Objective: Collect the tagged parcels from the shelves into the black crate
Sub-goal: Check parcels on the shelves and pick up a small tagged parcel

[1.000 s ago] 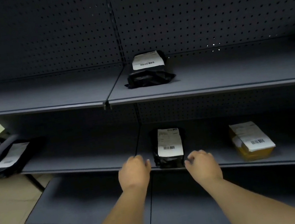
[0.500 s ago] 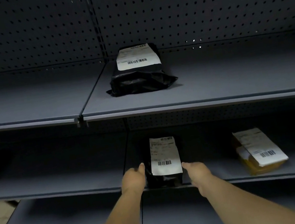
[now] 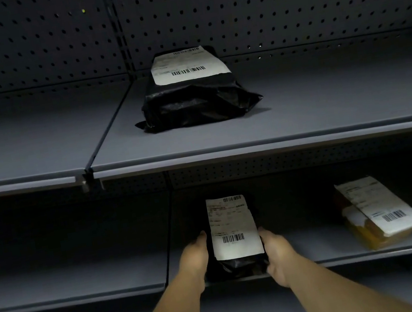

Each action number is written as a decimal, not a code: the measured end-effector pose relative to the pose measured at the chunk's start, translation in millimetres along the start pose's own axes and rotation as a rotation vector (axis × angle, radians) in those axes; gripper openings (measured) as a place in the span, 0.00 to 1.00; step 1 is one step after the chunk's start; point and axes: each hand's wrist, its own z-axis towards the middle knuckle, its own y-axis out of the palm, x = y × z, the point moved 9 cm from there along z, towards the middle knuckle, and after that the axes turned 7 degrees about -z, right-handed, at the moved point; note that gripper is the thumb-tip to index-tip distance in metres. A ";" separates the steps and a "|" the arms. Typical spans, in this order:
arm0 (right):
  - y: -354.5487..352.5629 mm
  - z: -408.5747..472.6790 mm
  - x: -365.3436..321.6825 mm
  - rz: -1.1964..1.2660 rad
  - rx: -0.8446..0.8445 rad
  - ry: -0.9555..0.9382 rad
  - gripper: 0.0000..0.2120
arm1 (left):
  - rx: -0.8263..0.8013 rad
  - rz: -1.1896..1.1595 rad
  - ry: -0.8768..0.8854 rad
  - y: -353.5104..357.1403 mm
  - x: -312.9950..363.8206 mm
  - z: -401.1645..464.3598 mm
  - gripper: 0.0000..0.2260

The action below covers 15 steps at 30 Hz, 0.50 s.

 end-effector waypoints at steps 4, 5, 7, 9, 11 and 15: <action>4.3 0.5 -0.7 0.021 0.000 -0.014 0.15 | -0.017 -0.032 -0.006 -1.7 0.2 1.1 0.23; 6.2 -0.6 -0.5 0.022 -0.008 -0.014 0.16 | -0.022 -0.040 0.005 -3.8 1.7 0.3 0.23; 10.5 -3.6 -0.7 0.018 -0.029 -0.023 0.17 | -0.030 -0.064 0.037 -9.9 6.4 -2.1 0.22; 14.4 -9.2 -2.8 -0.012 -0.035 -0.041 0.18 | -0.031 -0.090 0.073 -17.8 12.7 -7.7 0.21; 17.3 -17.3 -6.2 -0.070 -0.025 -0.066 0.19 | -0.021 -0.086 0.112 -27.5 17.7 -15.4 0.20; 22.2 -38.7 -13.8 -0.165 0.005 -0.157 0.16 | -0.016 -0.083 0.190 -43.0 25.3 -37.1 0.15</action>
